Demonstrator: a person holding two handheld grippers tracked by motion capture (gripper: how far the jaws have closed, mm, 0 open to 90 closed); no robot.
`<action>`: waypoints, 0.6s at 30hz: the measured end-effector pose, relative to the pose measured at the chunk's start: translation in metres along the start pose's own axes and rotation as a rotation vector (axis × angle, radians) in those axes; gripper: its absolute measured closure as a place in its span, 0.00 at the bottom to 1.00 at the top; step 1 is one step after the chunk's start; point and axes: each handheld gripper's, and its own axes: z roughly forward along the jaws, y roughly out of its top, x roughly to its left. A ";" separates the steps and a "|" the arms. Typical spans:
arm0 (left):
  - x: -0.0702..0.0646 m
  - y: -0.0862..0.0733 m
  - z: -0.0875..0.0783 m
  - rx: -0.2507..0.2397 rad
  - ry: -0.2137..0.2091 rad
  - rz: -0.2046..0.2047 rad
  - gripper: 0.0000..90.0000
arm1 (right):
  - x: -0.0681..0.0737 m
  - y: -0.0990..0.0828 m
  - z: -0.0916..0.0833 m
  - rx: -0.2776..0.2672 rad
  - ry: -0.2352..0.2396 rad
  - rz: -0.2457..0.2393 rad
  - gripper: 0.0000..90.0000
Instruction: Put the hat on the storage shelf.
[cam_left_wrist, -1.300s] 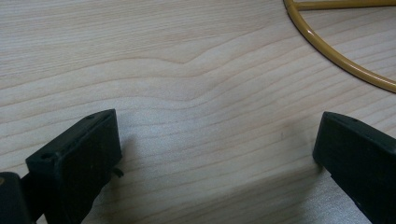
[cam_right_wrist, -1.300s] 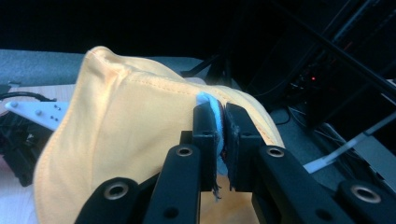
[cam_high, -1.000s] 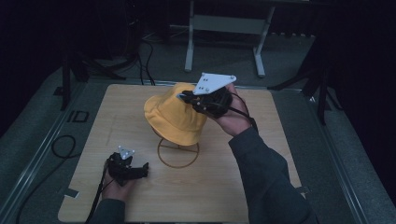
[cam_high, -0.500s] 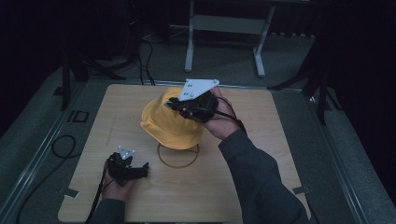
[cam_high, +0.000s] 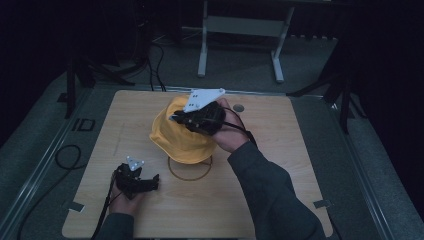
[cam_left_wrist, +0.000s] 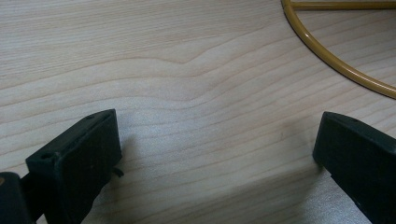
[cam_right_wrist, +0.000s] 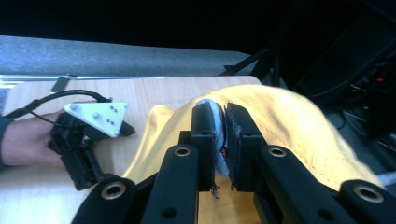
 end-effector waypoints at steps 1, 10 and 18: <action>0.000 0.000 0.000 0.000 0.000 0.000 0.01 | 0.001 0.000 0.003 0.005 0.010 -0.001 0.92; 0.000 0.000 0.000 0.000 0.000 0.000 0.01 | 0.003 -0.001 0.007 0.009 0.028 0.008 0.91; 0.000 0.000 0.000 0.000 0.000 0.000 0.01 | 0.003 -0.001 0.008 0.009 0.058 0.021 0.88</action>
